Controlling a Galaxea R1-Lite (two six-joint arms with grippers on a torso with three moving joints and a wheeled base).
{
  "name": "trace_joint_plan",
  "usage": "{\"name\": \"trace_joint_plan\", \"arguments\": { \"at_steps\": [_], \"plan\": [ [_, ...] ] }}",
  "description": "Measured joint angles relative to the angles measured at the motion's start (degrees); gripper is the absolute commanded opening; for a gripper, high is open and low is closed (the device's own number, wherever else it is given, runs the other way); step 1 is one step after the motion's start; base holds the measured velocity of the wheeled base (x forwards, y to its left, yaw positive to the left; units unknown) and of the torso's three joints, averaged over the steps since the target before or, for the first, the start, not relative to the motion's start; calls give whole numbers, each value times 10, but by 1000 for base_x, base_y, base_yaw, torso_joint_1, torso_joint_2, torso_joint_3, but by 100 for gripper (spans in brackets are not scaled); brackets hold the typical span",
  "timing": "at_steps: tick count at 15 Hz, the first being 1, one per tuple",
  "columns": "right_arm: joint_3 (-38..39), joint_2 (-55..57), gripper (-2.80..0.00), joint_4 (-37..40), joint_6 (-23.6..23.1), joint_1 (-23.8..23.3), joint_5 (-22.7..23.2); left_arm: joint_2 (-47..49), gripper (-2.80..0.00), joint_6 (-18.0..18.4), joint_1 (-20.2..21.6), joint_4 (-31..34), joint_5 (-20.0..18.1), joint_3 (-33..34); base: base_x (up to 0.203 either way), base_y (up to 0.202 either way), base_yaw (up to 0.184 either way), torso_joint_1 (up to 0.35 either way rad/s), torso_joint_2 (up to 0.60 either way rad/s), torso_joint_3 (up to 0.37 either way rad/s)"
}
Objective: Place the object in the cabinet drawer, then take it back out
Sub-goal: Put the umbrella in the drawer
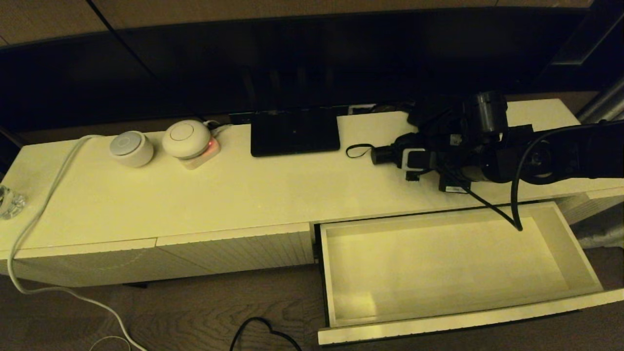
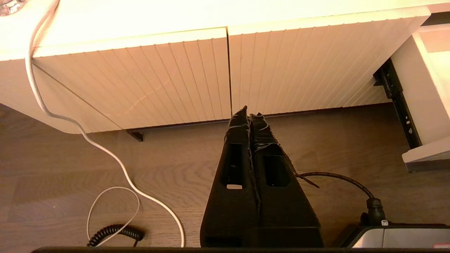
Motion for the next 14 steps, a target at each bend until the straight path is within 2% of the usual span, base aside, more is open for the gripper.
{"name": "trace_joint_plan", "arguments": {
  "at_steps": [3, 14],
  "plan": [
    [2, 0, -280, -2, 22, 0, 0, 0, -280, 0, 0, 0, 0, 0, 0, 0, 0, 0, 0, 0],
    [14, -24, -280, 5, 24, 1, -3, 0, -280, 0, 0, 0, 0, 0, 0, 0, 0, 0, 0, 0]
  ]
}}
